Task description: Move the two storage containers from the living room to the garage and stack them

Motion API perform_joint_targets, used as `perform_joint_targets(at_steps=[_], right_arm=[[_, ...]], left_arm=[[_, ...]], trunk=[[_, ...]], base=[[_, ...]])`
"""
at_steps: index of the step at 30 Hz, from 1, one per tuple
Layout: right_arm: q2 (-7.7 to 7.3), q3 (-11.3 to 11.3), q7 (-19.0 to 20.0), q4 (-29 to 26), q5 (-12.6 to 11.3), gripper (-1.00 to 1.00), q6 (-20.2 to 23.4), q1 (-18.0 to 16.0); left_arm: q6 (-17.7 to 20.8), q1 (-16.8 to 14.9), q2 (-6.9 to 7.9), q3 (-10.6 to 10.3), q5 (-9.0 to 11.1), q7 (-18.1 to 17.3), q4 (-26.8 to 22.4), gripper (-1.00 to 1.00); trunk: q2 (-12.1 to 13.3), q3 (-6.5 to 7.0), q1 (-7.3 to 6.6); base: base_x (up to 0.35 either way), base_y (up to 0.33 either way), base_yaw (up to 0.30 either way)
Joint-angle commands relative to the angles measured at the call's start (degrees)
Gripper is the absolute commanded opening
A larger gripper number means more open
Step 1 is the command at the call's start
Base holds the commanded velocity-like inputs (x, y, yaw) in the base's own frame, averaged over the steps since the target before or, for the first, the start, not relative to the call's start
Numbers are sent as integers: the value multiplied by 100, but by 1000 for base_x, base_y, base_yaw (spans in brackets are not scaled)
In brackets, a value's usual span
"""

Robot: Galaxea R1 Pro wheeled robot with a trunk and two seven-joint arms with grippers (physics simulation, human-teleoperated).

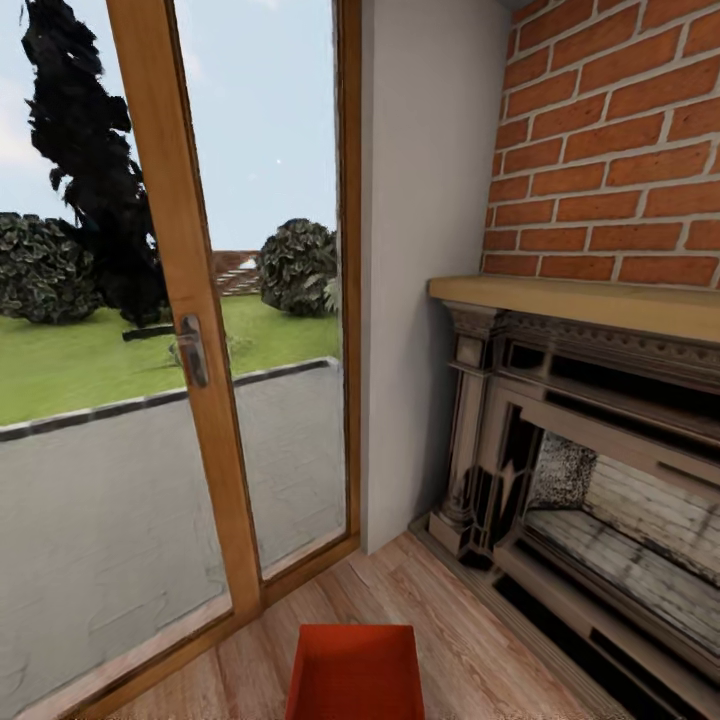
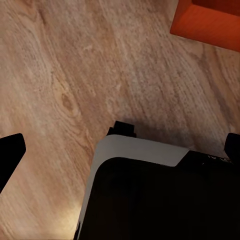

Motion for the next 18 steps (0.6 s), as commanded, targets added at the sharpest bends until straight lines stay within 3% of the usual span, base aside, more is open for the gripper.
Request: perform_joint_targets(at_steps=[1,18], right_arm=[[4,49,-2,17,-60,100,-35,-7],[13,53,81,17,-16,100,-44,-7]], left_arm=[[-20,-4,1,17,22,3,5,100],[-20,-4,1,7,3,3,4,100]], trunk=[[-5,-17,0],[-5,-172,0]], base=[[0,0,0],[0,0,0]])
